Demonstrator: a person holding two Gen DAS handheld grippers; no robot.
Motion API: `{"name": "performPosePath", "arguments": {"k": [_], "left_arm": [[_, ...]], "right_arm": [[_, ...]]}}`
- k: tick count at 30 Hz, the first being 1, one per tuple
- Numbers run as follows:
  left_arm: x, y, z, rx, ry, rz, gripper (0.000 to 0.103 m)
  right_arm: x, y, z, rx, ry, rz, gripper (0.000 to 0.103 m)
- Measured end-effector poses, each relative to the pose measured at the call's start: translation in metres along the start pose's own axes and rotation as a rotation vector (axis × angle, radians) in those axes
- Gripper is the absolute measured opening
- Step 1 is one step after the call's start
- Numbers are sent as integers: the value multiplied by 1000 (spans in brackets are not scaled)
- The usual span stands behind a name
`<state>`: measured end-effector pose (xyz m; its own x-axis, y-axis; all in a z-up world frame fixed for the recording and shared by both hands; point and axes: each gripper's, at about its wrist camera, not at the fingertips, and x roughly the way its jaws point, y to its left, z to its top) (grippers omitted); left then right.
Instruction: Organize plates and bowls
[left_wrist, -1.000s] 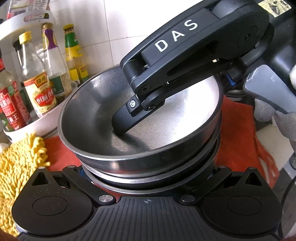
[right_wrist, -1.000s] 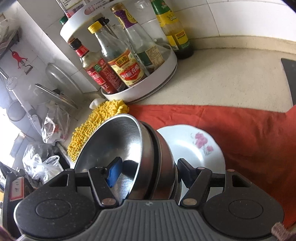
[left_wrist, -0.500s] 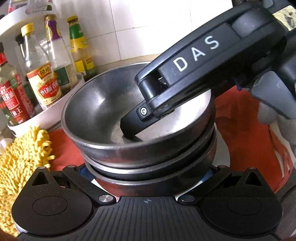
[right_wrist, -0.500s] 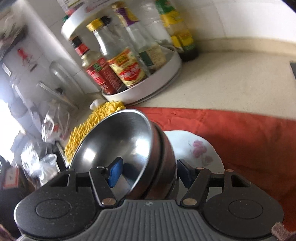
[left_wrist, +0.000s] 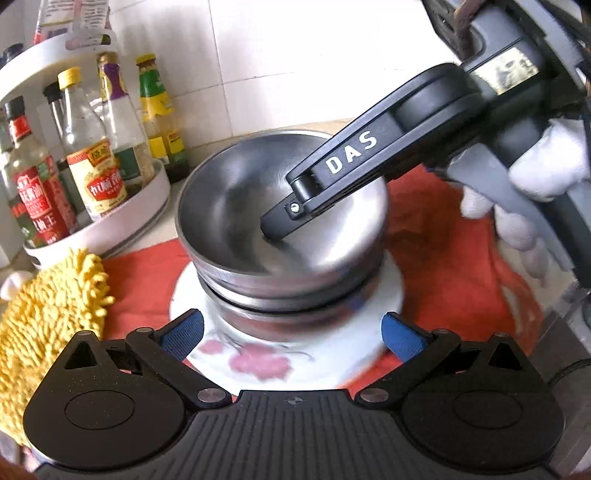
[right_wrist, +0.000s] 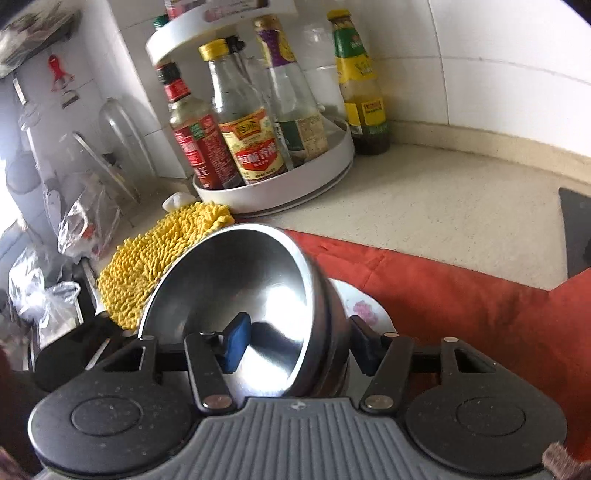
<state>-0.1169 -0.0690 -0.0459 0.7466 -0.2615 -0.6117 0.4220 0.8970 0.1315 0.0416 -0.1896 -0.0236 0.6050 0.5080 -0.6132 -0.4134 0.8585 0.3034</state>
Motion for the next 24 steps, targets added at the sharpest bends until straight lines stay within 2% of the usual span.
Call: {"name": "performPosePath", "arguments": {"k": [1, 4, 6, 13, 17, 20, 24], "left_arm": [[1, -3, 0, 7, -9, -1, 103], [9, -4, 6, 13, -17, 65, 101], [13, 0, 12, 7, -12, 54, 101], [14, 0, 9, 52, -29, 89, 102], [-2, 6, 6, -16, -20, 59, 103], [-15, 13, 4, -90, -11, 46, 103], [-33, 24, 2, -201, 13, 62, 103]], "right_arm": [[-1, 1, -2, -1, 0, -8, 51], [-4, -2, -6, 19, -3, -4, 51], [-5, -3, -7, 28, -4, -4, 51], [-4, -2, -11, 61, -44, -30, 52], [-13, -2, -12, 108, -42, -32, 52], [-37, 4, -16, 124, -91, -35, 53], [-70, 23, -25, 99, -122, -73, 61]]}}
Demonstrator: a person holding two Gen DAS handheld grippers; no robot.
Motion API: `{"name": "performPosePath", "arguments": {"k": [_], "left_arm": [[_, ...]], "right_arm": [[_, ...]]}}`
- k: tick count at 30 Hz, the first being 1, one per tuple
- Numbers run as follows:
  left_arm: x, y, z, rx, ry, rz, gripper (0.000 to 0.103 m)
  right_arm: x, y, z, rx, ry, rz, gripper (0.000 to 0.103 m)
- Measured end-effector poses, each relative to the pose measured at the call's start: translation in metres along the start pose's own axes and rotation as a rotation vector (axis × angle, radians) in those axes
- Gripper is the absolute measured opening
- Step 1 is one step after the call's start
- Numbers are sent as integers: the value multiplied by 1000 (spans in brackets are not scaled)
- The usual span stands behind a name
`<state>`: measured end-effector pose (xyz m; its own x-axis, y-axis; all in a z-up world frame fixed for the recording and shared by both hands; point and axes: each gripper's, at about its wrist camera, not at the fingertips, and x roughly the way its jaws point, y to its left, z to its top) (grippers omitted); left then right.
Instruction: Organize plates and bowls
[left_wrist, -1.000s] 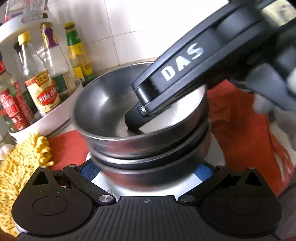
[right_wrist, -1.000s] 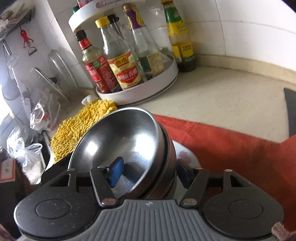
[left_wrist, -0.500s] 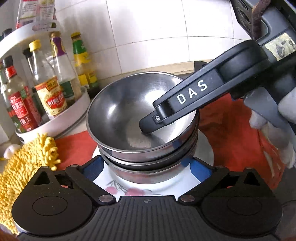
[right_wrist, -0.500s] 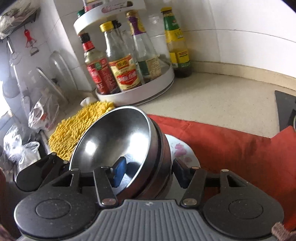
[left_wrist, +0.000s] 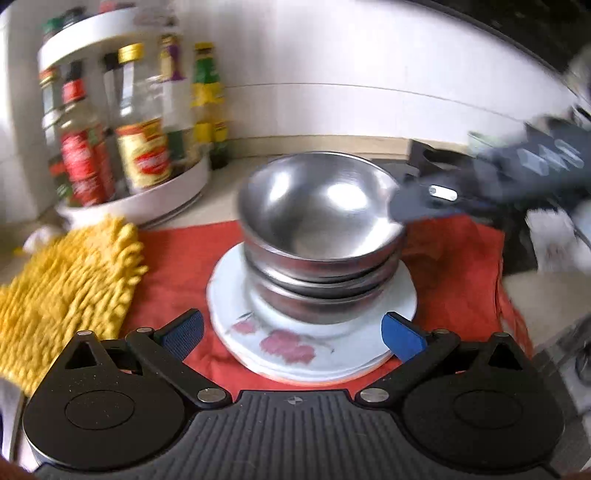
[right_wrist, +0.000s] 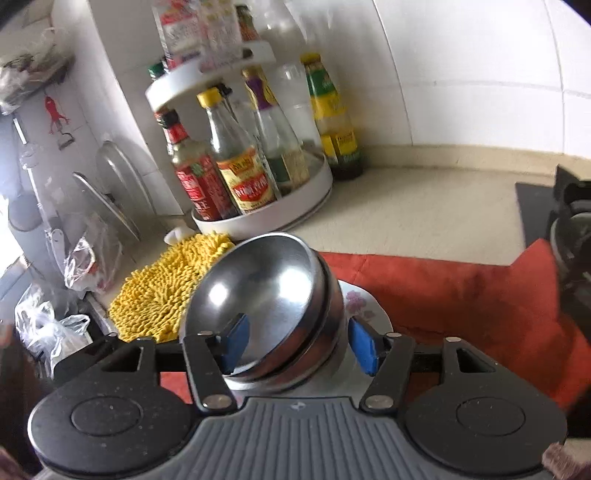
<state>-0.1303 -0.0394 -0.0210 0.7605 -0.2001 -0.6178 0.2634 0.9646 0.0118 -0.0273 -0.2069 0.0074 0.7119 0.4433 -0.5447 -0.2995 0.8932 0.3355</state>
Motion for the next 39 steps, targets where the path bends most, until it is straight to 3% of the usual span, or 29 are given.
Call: {"name": "performPosePath", "arguments": {"k": [5, 15, 39], "left_arm": [[-26, 15, 3, -142, -17, 6, 103], [-48, 7, 0, -276, 2, 108, 103], [-63, -47, -17, -320, 94, 245, 101]], "right_arm": [[-34, 14, -18, 21, -12, -56, 72], [-44, 23, -34, 20, 42, -149, 76], [-64, 2, -65, 74, 122, -142, 78]]}}
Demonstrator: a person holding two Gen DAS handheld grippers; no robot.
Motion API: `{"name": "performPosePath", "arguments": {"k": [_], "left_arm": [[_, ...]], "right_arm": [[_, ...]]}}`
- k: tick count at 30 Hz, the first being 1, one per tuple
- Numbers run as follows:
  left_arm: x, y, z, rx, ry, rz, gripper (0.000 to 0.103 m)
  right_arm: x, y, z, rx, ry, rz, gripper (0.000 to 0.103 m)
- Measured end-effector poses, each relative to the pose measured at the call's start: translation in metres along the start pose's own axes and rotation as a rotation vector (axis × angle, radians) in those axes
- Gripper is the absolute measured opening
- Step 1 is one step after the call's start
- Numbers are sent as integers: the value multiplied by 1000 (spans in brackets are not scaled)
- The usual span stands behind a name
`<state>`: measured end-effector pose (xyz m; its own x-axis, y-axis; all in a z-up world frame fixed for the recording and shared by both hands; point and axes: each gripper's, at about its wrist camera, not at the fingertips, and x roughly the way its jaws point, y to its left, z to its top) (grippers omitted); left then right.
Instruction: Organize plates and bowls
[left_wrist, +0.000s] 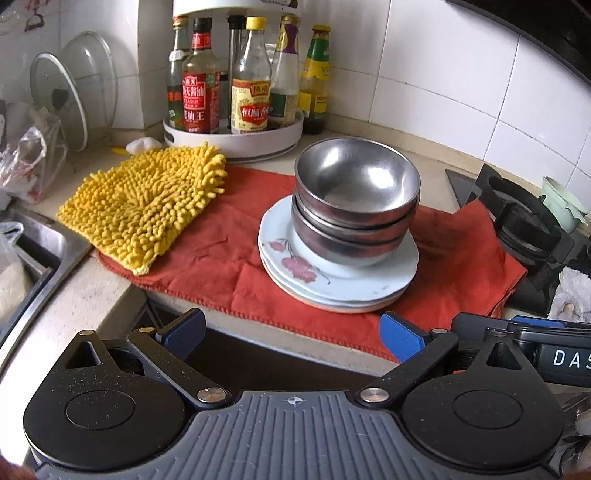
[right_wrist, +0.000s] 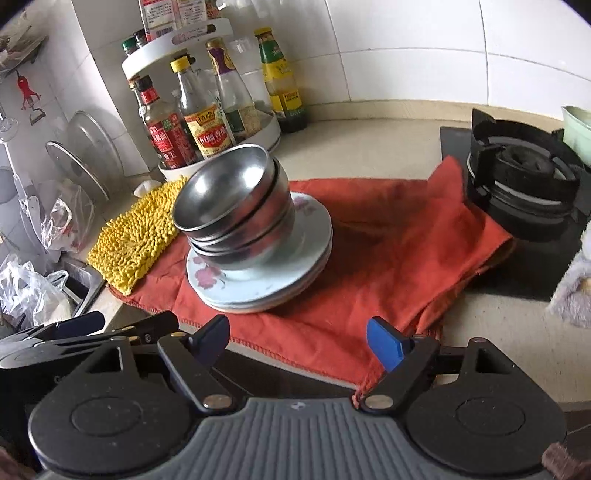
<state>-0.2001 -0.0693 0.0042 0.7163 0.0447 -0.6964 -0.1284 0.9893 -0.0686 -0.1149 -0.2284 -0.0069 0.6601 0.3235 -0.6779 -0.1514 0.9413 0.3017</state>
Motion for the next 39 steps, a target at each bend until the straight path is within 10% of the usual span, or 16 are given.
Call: {"name": "performPosePath", "arguments": {"k": [39], "left_arm": [[-16, 11, -8, -8, -18, 68, 98]], "right_arm": [[-5, 23, -8, -36, 13, 13, 78]]}}
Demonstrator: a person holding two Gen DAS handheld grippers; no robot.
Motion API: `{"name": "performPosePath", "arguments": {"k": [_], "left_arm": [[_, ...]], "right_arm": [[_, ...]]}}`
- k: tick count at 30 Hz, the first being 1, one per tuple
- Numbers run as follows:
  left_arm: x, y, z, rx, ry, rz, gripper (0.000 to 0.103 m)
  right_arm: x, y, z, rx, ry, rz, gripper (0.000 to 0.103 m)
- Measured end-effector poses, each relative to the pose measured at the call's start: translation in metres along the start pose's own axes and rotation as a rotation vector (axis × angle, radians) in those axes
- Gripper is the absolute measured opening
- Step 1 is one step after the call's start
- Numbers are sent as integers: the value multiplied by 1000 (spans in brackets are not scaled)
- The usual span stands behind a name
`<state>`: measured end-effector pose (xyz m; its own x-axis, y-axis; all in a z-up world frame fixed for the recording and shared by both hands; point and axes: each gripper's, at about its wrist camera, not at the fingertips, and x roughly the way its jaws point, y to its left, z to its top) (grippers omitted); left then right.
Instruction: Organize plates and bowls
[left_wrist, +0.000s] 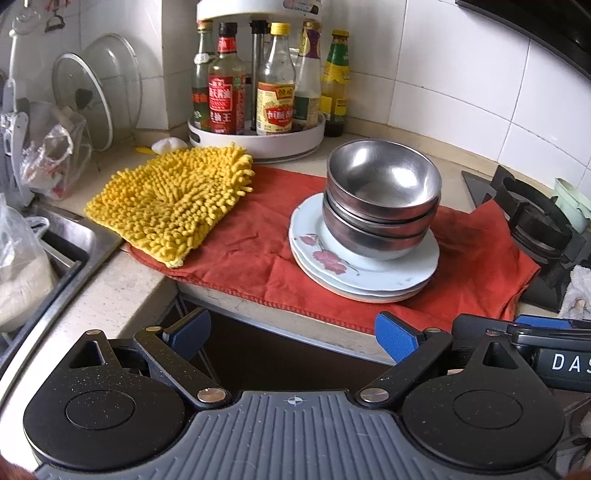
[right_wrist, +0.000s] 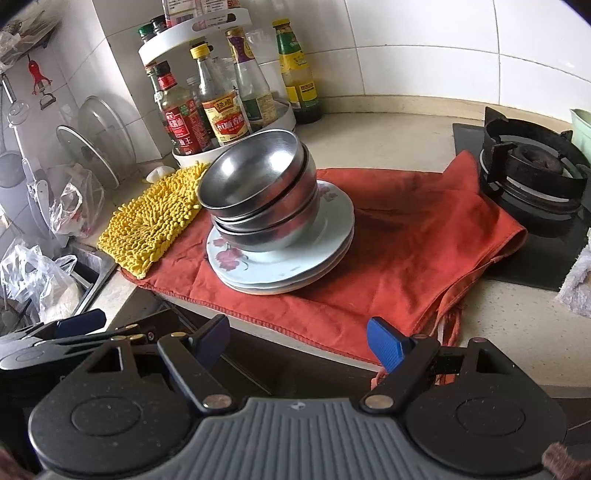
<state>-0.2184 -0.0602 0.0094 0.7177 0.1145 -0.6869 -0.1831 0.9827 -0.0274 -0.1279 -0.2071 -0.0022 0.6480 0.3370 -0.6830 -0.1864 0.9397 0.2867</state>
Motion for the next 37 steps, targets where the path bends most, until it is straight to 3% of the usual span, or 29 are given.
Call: {"name": "performPosePath", "arguments": {"k": [18, 25, 33, 37], "left_arm": [[-13, -1, -3, 26, -36, 27, 91], [-15, 3, -6, 5, -26, -10, 87], [-17, 5, -8, -6, -47, -16, 88], [-17, 5, -7, -10, -64, 3, 95]], "right_arm": [[-3, 5, -1, -43, -4, 17, 78], [-5, 5, -2, -60, -6, 31, 78], [-7, 4, -2, -66, -10, 50, 78], [-5, 5, 0, -63, -14, 63, 78]]}}
